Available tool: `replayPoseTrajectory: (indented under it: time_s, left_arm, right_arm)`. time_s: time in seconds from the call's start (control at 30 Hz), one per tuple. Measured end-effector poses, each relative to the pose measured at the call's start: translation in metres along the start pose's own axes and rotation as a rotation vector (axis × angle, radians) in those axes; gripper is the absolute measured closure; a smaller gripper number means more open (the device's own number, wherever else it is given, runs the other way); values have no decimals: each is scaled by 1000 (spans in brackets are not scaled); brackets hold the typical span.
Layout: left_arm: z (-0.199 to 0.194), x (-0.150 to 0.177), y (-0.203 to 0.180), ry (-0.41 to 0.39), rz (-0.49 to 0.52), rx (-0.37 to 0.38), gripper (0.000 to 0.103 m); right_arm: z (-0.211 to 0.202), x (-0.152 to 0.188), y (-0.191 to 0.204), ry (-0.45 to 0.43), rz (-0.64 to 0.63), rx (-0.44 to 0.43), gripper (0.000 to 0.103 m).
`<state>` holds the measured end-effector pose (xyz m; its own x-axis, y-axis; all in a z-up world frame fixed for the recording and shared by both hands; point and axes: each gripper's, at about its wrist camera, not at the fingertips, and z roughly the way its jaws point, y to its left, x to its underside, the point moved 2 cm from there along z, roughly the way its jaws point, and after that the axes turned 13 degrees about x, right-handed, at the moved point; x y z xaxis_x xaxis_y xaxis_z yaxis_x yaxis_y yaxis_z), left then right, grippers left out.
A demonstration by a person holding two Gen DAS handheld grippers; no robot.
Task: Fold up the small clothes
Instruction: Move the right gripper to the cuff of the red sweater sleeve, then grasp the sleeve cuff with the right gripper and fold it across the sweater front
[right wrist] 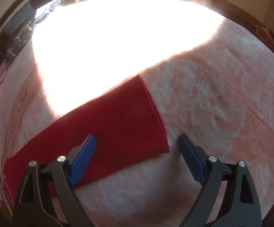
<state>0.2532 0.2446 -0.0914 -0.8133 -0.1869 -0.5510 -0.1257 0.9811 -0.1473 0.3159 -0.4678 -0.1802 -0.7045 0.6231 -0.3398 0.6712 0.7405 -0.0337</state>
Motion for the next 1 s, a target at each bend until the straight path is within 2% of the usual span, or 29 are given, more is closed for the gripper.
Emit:
replayPoseTrajectory:
  time_s: [0.03,0.07,0.1,0.13,0.17,0.2,0.27,0.37,0.53,0.63,0.7,0.9,1.0]
  left_arm:
    - [2,0,0,5,-5,0,4]
    - [4,1,0,7,-7,-1,4]
    - [5,2,-1,7,-4,-4,4]
    - [5,2,-1,5,1,-9,4]
    - [5,2,-1,3,7,-14,4]
    - [5,2,-1,1,10,-17,4]
    - [3,2,2,-4,12,-19,4]
    - [0,-1,10,-18,-1,-26,4]
    - [2,-6,31,-20,-57,-40,4]
    - [5,-8,45,-12,-84,-49,4]
    - [7,-9,55,-5,-107,-49,4]
    - [9,-11,76,-5,-139,-56,4]
    - [9,-10,81,-1,-139,-48,4]
  right_arm:
    - [-1,-1,0,-12,-3,11,32]
    - [-2,-1,-1,-19,-3,8,42]
    - [-4,-2,-3,-29,-5,5,57]
    - [-8,-2,-6,-39,-5,-4,65]
    - [-10,-3,-7,-46,-2,-32,81]
    - [-12,-2,-10,-49,10,-76,91]
    - [-18,2,-16,-64,48,-154,93]
    - [-31,8,-16,-101,39,-189,93]
    - [-57,22,21,-130,-58,-235,93]
    - [-75,35,71,-138,-154,-250,93]
    - [-84,39,118,-125,-206,-303,93]
    - [-130,92,228,-123,-418,-400,93]
    - [-148,121,269,-107,-495,-453,93]
